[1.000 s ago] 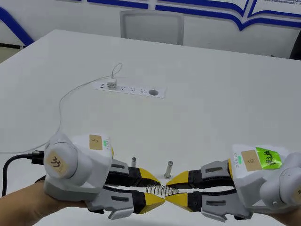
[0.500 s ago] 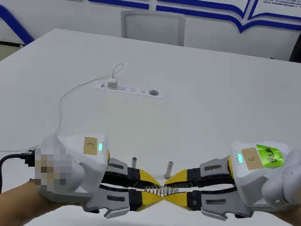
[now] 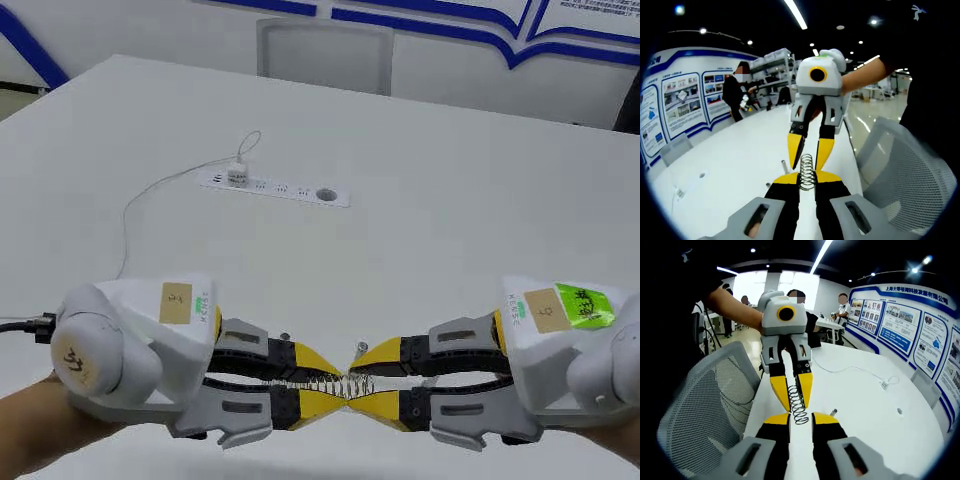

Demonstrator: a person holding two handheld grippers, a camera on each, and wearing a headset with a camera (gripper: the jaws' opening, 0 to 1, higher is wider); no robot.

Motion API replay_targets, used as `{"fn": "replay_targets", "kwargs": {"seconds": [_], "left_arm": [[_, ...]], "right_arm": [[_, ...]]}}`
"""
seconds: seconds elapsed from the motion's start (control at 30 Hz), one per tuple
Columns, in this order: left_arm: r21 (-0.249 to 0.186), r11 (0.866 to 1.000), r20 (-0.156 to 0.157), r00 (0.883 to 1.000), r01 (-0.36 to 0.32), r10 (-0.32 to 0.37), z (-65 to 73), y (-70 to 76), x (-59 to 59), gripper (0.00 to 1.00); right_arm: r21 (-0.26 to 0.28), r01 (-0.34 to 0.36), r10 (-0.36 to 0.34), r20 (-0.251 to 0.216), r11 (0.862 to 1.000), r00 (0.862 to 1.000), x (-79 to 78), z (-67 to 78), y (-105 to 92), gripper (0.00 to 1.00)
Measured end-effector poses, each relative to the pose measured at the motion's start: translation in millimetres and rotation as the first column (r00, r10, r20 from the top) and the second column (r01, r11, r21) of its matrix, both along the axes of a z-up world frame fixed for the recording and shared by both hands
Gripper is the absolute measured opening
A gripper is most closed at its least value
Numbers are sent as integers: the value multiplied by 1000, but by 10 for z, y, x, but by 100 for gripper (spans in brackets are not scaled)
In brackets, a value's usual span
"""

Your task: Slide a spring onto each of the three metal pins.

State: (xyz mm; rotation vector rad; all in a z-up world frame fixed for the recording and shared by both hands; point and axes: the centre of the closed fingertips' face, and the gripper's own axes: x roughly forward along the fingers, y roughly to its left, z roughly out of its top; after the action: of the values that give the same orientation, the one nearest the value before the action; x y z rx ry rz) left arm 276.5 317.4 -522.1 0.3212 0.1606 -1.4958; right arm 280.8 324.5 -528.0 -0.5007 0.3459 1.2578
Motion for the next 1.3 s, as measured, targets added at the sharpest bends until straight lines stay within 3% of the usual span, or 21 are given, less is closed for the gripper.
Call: {"fn": "replay_targets", "kwargs": {"seconds": [0.07,0.4,0.57,0.8,1.0,1.17,1.3], "left_arm": [[8,1000,4,1000,2,-2,-13,4,3,10],[47,999,8,1000,23,-23,-92,-6,-33,10],[77,997,26,999,22,-24,-125,0,-13,10],[86,996,46,999,18,-22,-117,28,5,10],[67,998,38,999,-1,-1,-70,24,38,10],[92,996,45,999,2,-7,-98,0,32,10],[91,996,26,1000,2,-4,-104,-17,8,10]], "right_arm": [[6,-12,12,-10,1000,1000,-33,1,17,12],[14,-34,35,-43,999,998,-69,8,6,11],[15,-42,42,-26,999,999,-80,83,45,10],[122,-23,33,-76,992,997,-69,230,141,10],[191,1,18,-97,981,995,-36,345,209,10],[201,-4,23,-93,980,995,-45,365,276,10],[217,5,16,-97,976,995,-51,380,297,10]]}}
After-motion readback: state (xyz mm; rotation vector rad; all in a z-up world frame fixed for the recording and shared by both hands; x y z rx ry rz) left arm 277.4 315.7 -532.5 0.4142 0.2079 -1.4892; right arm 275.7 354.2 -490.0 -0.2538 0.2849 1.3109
